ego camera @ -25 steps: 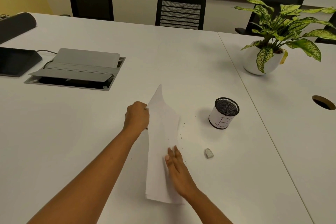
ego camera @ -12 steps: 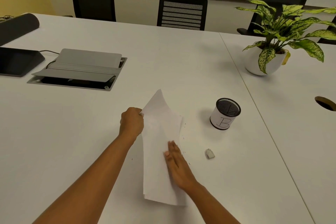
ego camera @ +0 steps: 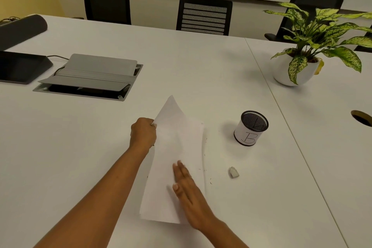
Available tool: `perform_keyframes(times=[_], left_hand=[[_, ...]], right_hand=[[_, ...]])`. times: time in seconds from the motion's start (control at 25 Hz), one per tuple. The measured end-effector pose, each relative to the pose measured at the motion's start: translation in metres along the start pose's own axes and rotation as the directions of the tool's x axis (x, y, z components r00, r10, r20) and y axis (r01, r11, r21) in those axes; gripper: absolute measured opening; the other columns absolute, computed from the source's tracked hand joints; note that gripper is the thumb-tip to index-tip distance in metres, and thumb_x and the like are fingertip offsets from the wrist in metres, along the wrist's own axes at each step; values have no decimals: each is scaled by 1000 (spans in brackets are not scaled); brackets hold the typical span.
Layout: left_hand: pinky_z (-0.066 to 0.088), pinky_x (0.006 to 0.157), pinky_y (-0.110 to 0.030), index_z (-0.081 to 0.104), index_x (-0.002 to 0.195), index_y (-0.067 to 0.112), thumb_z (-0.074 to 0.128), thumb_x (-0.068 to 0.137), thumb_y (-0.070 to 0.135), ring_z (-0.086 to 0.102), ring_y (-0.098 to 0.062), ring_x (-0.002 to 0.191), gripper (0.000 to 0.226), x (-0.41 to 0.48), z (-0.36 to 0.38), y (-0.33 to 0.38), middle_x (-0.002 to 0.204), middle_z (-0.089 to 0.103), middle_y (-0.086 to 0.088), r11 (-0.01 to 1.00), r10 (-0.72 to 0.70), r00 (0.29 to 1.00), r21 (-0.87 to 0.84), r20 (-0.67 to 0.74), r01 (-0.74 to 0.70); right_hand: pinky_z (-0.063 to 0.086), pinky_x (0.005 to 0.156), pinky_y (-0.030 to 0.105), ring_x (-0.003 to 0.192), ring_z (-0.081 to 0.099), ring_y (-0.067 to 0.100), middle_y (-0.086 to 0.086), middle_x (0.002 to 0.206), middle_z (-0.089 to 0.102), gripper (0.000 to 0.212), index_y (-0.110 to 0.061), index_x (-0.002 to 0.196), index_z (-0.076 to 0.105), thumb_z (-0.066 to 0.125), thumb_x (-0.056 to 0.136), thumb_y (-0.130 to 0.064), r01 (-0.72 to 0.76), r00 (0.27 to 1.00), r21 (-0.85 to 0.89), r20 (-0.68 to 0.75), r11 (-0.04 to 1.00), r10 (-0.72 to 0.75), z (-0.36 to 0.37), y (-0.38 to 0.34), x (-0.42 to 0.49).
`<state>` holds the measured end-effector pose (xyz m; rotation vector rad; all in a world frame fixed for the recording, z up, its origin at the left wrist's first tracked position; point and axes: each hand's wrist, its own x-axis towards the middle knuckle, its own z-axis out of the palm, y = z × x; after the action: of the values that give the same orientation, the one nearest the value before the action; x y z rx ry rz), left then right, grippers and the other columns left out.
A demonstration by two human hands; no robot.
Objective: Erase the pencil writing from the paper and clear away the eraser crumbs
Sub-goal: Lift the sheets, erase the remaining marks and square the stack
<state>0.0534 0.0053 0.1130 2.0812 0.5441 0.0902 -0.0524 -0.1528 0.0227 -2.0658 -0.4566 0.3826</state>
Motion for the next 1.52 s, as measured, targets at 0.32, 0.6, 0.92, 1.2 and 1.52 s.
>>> perform_keyframes(times=[0.32, 0.6, 0.92, 1.2, 1.52], left_hand=[[30, 47, -21, 56, 73, 3, 43, 94, 3, 37, -18, 48, 24, 2, 0, -6, 58, 40, -4, 999, 4, 1000, 32, -1, -4], [35, 50, -23, 45, 56, 16, 45, 94, 4, 41, -20, 55, 40, 4, -2, -2, 62, 43, -3, 1000, -23, 1000, 3, 7, 23], [35, 48, -23, 47, 59, 14, 45, 94, 4, 41, -18, 55, 36, 5, -9, -6, 62, 45, -3, 998, -45, 999, -32, 0, 45], [46, 60, -24, 61, 106, 3, 50, 94, 13, 53, -25, 82, 19, 6, -15, -10, 99, 56, -11, 920, -115, 983, -357, 145, 160], [44, 83, -34, 50, 126, 8, 55, 90, 9, 55, -24, 99, 35, -11, -1, -22, 122, 58, -12, 907, -96, 942, -362, 321, 216]], right_hand=[[4, 114, 20, 140, 3, 0, -19, 151, 4, 53, -35, 139, 9, 26, 92, -51, -184, 964, 13, -192, 983, 183, -22, 13, 2], [-5, 113, 16, 137, -5, -8, -26, 150, -4, 54, -45, 139, 5, 15, 89, -61, 58, 998, -30, -31, 998, -59, -6, -8, 1], [34, 99, 20, 124, 45, 18, 8, 136, 49, 47, -7, 125, 50, 42, 93, -41, -381, 875, 99, -282, 919, 393, -36, 32, 2], [44, 100, 45, 103, 63, 25, 7, 110, 68, 26, -11, 112, 60, 59, 87, -20, -338, 816, 679, -135, 652, 563, -57, 30, 16], [46, 96, 50, 98, 63, 32, 17, 111, 66, 27, -5, 112, 59, 59, 85, -4, -191, 790, 791, -227, 581, 569, -61, 28, 20]])
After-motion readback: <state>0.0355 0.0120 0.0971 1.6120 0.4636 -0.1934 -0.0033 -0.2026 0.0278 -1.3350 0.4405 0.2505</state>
